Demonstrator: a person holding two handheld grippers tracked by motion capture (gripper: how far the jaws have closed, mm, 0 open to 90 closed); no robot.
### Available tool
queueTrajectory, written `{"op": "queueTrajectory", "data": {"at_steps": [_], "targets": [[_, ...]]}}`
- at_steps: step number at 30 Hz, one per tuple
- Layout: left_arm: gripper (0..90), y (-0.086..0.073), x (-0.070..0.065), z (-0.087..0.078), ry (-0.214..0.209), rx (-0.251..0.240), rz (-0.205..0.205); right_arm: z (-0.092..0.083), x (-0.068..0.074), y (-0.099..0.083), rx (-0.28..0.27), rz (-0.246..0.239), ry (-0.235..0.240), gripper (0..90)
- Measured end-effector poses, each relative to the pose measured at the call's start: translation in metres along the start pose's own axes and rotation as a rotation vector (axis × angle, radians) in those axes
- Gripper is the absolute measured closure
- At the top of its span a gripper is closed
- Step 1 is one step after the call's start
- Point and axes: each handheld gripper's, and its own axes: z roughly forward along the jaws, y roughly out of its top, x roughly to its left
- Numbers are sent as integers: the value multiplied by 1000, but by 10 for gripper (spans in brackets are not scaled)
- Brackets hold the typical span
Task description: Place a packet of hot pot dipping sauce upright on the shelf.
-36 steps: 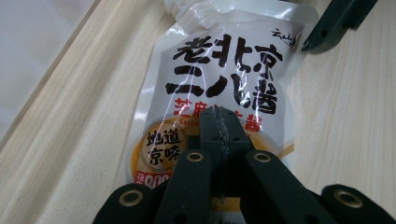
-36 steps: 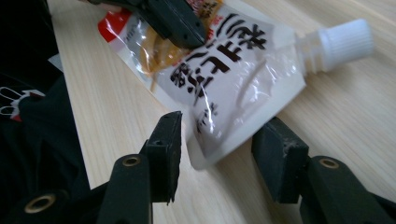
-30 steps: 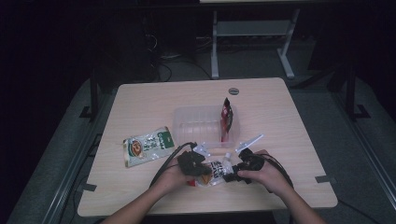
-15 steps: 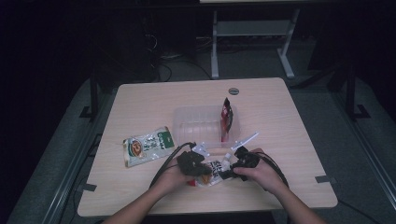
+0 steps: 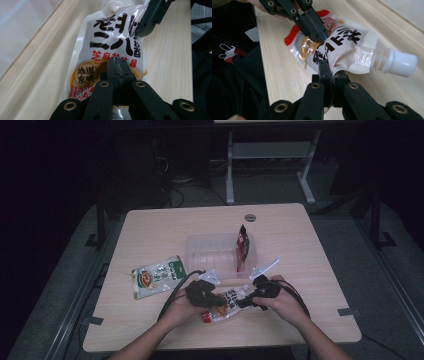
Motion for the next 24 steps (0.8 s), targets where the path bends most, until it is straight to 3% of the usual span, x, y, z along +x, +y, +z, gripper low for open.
{"op": "queueTrajectory", "data": {"at_steps": [6, 12, 24], "targets": [[899, -2, 3, -12, 8, -13, -10, -11, 4, 3, -33, -22, -3, 891], [899, -3, 5, -12, 19, -18, -18, -19, 8, 8, -75, -59, 16, 891], [899, 1, 1, -9, -42, -88, -37, -33, 20, 22, -194, -91, 96, 892]]}}
